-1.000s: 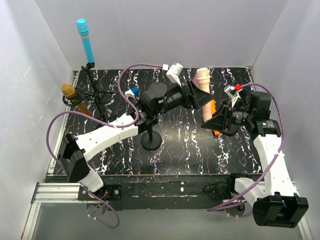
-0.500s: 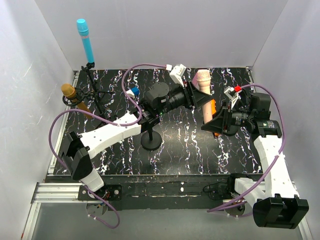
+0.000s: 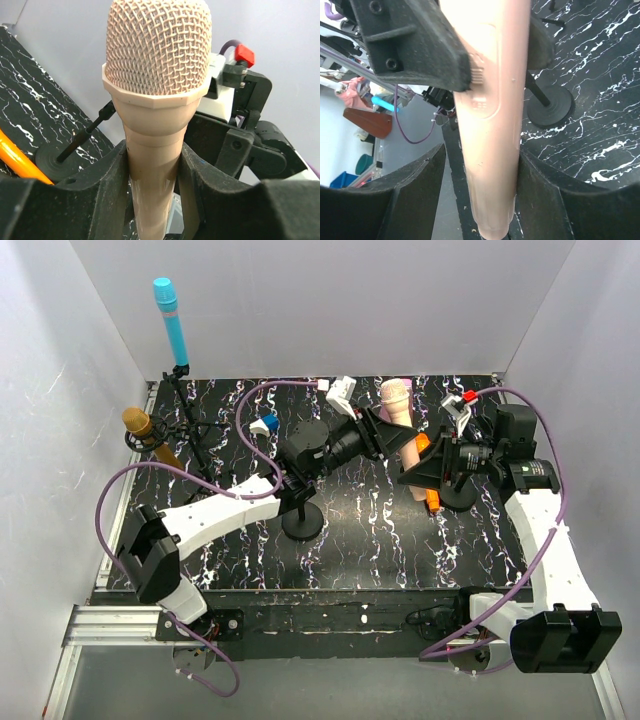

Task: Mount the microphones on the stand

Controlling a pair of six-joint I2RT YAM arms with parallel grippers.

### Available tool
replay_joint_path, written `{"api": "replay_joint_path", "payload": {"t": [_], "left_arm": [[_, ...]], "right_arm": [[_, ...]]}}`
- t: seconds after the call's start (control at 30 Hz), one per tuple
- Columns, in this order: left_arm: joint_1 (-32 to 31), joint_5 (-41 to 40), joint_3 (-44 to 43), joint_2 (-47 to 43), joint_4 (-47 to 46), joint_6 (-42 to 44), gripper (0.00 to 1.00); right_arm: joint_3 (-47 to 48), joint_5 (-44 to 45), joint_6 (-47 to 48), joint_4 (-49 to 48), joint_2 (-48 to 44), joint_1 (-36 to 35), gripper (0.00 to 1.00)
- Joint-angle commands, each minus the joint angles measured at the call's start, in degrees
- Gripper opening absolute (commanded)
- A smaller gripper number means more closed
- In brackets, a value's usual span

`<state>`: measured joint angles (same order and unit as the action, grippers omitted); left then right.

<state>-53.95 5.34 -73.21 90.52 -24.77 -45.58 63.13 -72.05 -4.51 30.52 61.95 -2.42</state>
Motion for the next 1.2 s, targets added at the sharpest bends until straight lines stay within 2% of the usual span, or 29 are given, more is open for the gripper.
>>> {"api": "replay_joint_path", "payload": {"t": [0.0, 0.07, 0.13, 0.27, 0.37, 0.4, 0.43, 0.5, 0.57, 0.6, 0.77, 0.83, 0.9, 1.03, 1.1, 1.17], "left_arm": [[0.0, -2.4, 0.9, -4.2, -4.6, 0.2, 0.0], [0.0, -2.4, 1.1, -4.1, -5.2, 0.1, 0.0], [0.0, -2.3, 1.1, -4.0, -5.6, 0.1, 0.0], [0.0, -1.9, 1.2, -4.1, -5.7, 0.1, 0.0], [0.0, -1.0, 0.6, -5.0, -3.3, 0.8, 0.03], [0.0, -1.0, 0.2, -5.8, -1.1, 1.6, 0.2], [0.1, -0.8, -0.3, -6.7, 0.8, 3.0, 0.43], [0.3, 0.5, -0.9, -9.5, 5.9, 6.3, 0.75], [1.1, 2.5, -1.2, -13.0, 11.5, 10.1, 0.95], [1.7, 3.6, -2.4, -15.4, 15.2, 12.3, 0.98], [5.0, 9.7, -10.3, -20.9, 41.5, 26.5, 0.98], [5.3, 7.5, -13.9, -22.0, 54.2, 33.7, 0.98], [5.3, 4.3, -15.3, -23.7, 62.6, 40.2, 0.98], [5.4, -1.6, -11.1, -29.1, 70.0, 52.3, 0.98], [5.4, -1.7, -6.5, -33.4, 68.9, 57.9, 0.98], [5.4, -1.4, -0.6, -38.4, 63.8, 63.2, 0.98]], "right_arm": [[-1.7, -2.0, -6.9, -8.3, -1.1, -0.6, 0.62], [-3.2, -2.5, -9.6, -11.1, -1.3, -0.6, 0.58], [-3.9, -3.2, -11.0, -13.1, -1.2, -0.6, 0.49], [-3.4, -4.7, -11.8, -13.6, -0.3, -0.6, 0.03], [-1.9, -4.9, -9.7, -11.2, 0.0, -0.6, 0.01], [-0.5, -4.5, -6.2, -8.3, 0.1, -0.6, 0.01], [1.4, -3.8, -2.3, -3.8, 0.4, -0.6, 0.01], [5.5, -2.0, 9.3, 5.3, 1.8, -0.6, 0.01], [8.7, -1.3, 16.6, 12.0, 3.3, -0.6, 0.01], [9.8, -1.1, 19.3, 14.3, 4.1, -0.6, 0.01], [10.2, 0.2, 28.1, 13.2, 5.0, -0.7, 0.01], [10.3, 1.0, 31.1, 12.8, 5.7, -0.9, 0.01], [10.7, 1.3, 34.3, 13.4, 6.4, -1.4, 0.01], [9.6, 1.8, 37.9, 12.9, 6.8, -2.7, 0.01], [8.2, 1.2, 39.3, 12.0, 6.6, -3.6, 0.01], [6.8, 0.3, 42.8, 12.3, 6.4, -4.9, 0.01]]}}
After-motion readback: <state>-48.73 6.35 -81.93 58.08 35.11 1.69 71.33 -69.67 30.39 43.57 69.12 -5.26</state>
